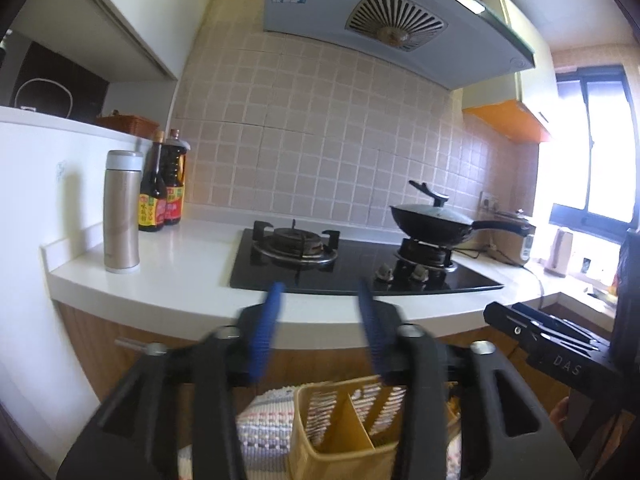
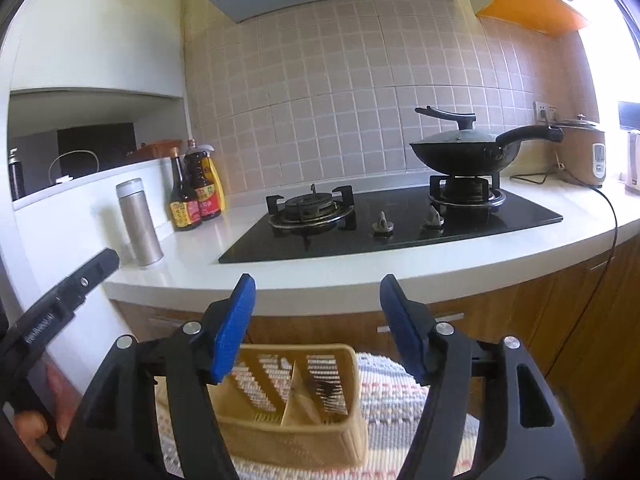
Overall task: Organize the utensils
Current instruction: 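Open the right tool over the yellow basket while the left tool releases the clear spoon into it, then grasp the silver spoon with the right tool while the left tool grasps another clear spoon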
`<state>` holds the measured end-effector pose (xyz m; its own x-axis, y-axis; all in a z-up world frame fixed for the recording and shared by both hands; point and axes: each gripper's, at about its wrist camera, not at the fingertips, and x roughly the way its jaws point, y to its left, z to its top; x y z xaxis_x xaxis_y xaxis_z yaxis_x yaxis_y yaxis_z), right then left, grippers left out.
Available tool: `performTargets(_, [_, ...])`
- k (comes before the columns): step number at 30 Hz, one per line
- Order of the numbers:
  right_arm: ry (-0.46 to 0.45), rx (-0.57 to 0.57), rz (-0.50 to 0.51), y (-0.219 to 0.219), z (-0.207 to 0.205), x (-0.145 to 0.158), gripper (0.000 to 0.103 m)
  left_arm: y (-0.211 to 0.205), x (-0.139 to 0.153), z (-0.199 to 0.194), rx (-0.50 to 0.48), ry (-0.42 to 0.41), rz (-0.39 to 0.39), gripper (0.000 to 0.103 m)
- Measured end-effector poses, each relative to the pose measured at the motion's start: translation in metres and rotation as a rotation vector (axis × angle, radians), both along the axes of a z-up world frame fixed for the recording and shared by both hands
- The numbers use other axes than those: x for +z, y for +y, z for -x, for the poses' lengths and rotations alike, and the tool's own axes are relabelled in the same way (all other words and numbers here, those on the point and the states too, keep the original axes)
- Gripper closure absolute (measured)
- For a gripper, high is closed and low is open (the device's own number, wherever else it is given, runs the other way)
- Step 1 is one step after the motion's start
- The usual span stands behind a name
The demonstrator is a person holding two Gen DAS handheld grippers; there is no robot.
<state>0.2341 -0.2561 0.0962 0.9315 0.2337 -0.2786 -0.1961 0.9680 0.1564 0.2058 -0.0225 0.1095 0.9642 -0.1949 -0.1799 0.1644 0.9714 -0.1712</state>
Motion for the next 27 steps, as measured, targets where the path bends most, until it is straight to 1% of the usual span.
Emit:
performTargets(3, [0.006, 0.011, -0.012, -0.006, 0.022, 0.008, 0.042, 0.008, 0.011, 0.018, -0.038, 0.022, -0.012, 0.051])
performTargets(6, [0.022, 0.020, 0.012, -0.007, 0.043, 0.017, 0.042, 0.017, 0.021, 0.038, -0.050, 0.051, -0.030, 0.046])
performTargets(10, [0.057, 0.046, 0.038, -0.005, 0.067, 0.024, 0.042, 0.030, 0.028, 0.059, -0.075, 0.110, -0.028, 0.045])
performTargets(12, [0.086, 0.057, 0.044, -0.005, 0.076, 0.024, 0.042, 0.035, 0.027, 0.069, -0.082, 0.152, -0.043, 0.045])
performTargets(14, [0.123, 0.075, 0.052, -0.004, 0.084, 0.023, 0.042, 0.037, 0.026, 0.074, -0.093, 0.188, -0.059, 0.045])
performTargets(15, [0.154, 0.085, 0.066, -0.002, 0.087, 0.020, 0.042, 0.038, 0.022, 0.078, -0.111, 0.229, -0.071, 0.045])
performTargets(16, [0.179, 0.091, 0.077, -0.001, 0.089, 0.017, 0.042, 0.038, 0.019, 0.080, -0.121, 0.251, -0.075, 0.045])
performTargets(18, [0.249, 0.118, 0.103, 0.004, 0.091, 0.008, 0.042, 0.040, 0.005, 0.082, -0.154, 0.331, -0.081, 0.045])
performTargets(21, [0.402, 0.182, 0.137, 0.013, 0.088, -0.015, 0.042, 0.041, -0.032, 0.075, -0.192, 0.509, -0.079, 0.045])
performTargets(23, [0.528, 0.239, 0.146, 0.019, 0.082, -0.037, 0.042, 0.042, -0.054, 0.069, -0.196, 0.602, -0.082, 0.045])
performTargets(25, [0.600, 0.283, 0.156, 0.026, 0.080, -0.056, 0.042, 0.039, -0.087, 0.059, -0.208, 0.709, -0.086, 0.045])
performTargets(26, [0.631, 0.294, 0.174, 0.030, 0.079, -0.066, 0.043, 0.039, -0.105, 0.052, -0.219, 0.773, -0.074, 0.045])
performTargets(27, [0.652, 0.300, 0.189, 0.034, 0.078, -0.073, 0.044, 0.038, -0.117, 0.049, -0.221, 0.811, -0.063, 0.045])
